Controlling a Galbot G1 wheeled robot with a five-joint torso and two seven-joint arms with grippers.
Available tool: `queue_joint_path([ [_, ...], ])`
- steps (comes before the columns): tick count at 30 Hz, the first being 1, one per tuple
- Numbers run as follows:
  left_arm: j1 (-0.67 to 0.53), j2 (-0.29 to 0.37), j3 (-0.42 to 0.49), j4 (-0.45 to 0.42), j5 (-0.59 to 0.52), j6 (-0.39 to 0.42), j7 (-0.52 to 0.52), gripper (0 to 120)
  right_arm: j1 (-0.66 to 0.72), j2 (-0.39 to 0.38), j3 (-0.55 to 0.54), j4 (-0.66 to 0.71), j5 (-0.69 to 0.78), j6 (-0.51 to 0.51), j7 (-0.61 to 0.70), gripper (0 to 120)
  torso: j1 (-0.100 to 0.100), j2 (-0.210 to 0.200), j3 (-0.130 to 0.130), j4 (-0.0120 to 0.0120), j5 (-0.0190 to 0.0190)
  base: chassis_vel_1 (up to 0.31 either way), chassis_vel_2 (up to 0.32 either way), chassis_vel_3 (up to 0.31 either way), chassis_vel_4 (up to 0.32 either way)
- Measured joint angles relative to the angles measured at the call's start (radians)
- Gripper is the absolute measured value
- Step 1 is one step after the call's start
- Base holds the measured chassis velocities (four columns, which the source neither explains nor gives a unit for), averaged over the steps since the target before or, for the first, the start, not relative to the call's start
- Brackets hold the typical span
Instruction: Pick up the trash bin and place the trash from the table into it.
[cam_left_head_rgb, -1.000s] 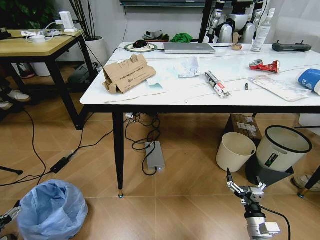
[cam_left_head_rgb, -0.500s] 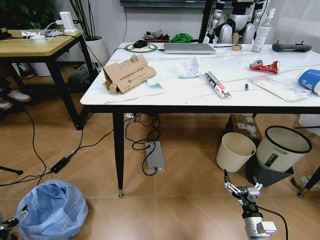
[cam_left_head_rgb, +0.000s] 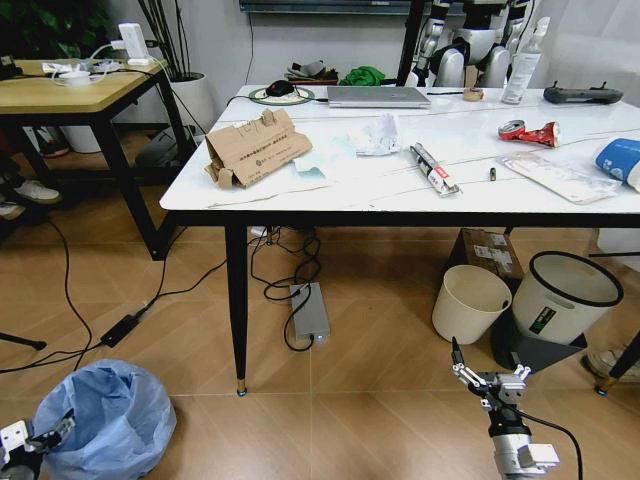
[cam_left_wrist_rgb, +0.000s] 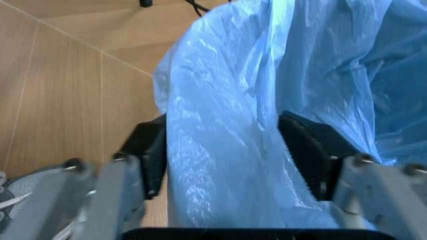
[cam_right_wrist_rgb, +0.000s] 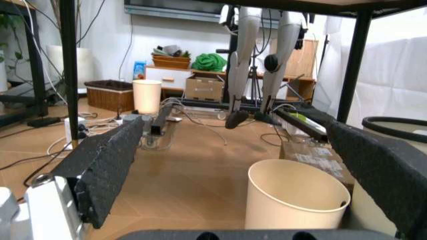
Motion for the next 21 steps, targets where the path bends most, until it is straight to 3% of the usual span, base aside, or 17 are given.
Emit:
queue_joint_path([
  [4,-0.005,-0.002,0.0,0.015,0.005,0.0,0.002,40,0.001,0.0,-0.001,0.001,0.0,-0.002,0.0,100,0.0,0.0,0.0,0.0001,0.0,0.0,0.0,0.0,0.0],
  [6,-0.005,-0.002,0.0,0.017,0.006,0.0,0.003,39,0.001,0.0,-0.001,0.001,0.0,-0.002,0.0,100,0.0,0.0,0.0,0.0,0.0001,0.0,0.0,0.0,0.0],
  [11,-0.007,-0.007,0.0,0.025,0.011,-0.001,0.006,15,0.004,0.0,-0.002,0.002,0.001,-0.006,0.001,100,0.0,0.0,0.0,0.0,0.0005,0.0,0.0,0.0,0.0],
  [13,-0.007,-0.008,0.0,0.026,0.013,-0.002,0.007,14,0.004,0.0,-0.002,0.002,0.001,-0.006,0.001,100,0.0,0.0,0.0,0.0,0.0005,0.0,0.0,0.0,0.0],
  [15,-0.008,-0.01,-0.001,0.028,0.014,-0.005,0.012,3,0.004,0.0,-0.001,0.002,0.001,-0.007,0.001,100,0.0,0.001,0.0,0.0,0.0004,0.0,0.0,0.0,0.0],
  [21,-0.006,-0.013,-0.004,0.032,0.022,-0.011,0.024,0,0.003,0.0,-0.002,0.004,0.001,-0.011,0.001,100,0.0,0.001,0.0,-0.0001,0.0002,0.0,0.0,0.0,0.0],
])
